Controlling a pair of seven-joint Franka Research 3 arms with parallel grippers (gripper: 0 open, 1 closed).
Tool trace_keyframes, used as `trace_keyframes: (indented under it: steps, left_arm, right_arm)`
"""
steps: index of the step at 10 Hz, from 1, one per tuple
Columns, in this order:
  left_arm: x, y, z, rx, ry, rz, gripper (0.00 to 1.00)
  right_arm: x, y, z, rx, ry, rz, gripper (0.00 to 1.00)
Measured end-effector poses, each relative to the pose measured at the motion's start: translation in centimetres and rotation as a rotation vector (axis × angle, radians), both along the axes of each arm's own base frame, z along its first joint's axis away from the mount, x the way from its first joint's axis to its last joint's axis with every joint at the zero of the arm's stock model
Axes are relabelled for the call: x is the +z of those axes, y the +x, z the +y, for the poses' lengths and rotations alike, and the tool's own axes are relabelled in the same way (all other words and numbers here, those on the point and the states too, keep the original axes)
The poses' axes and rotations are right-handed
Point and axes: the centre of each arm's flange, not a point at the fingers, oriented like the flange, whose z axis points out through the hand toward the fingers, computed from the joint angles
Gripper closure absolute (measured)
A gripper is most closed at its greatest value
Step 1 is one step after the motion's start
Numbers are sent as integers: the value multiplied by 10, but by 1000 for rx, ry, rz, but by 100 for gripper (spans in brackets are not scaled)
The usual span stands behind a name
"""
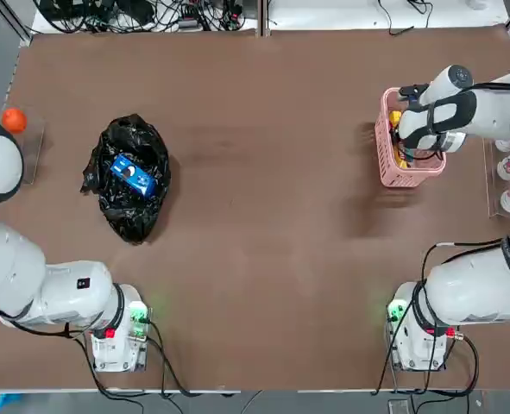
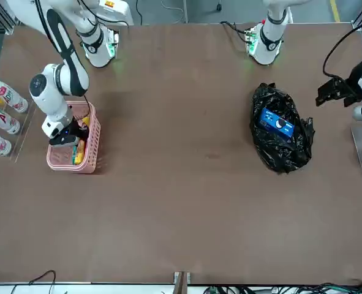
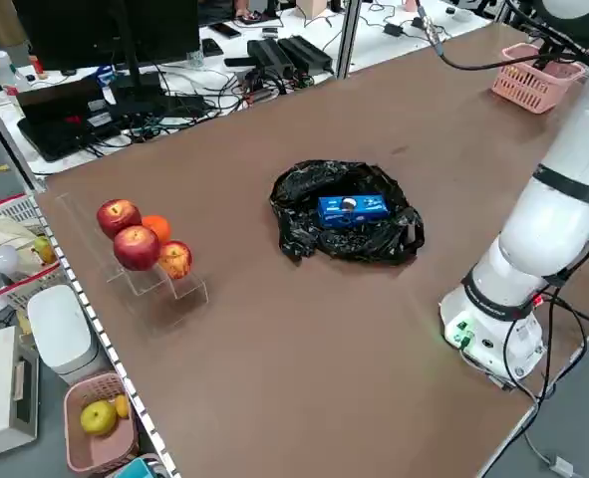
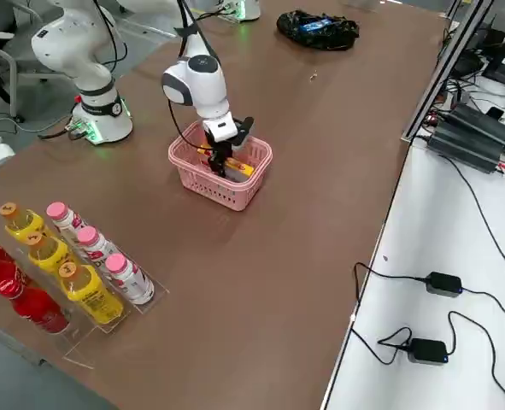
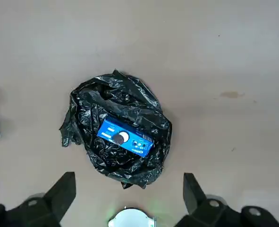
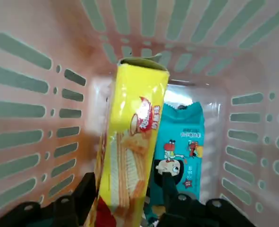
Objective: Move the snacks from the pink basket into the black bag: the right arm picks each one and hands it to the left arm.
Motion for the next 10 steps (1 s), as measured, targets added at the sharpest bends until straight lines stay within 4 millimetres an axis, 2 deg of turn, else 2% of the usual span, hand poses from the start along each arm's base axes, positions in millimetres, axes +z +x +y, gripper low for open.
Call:
trace_keyframes:
  steps: [4,6,7,10]
  left_arm:
    - [0,0,-3,-6,0,-3,0]
    - [0,0,-4,-8,0,-3,0]
    - [0,0,-4,-9,0,-3,0]
    - [0,0,-5,-10,0,-3,0]
  right_arm:
    - [-8,0,3,7,-2,2,41]
    - [-9,-1,4,7,-2,2,50]
    - [-9,-1,4,6,-2,3,59]
    - [-9,-1,4,7,-2,3,69]
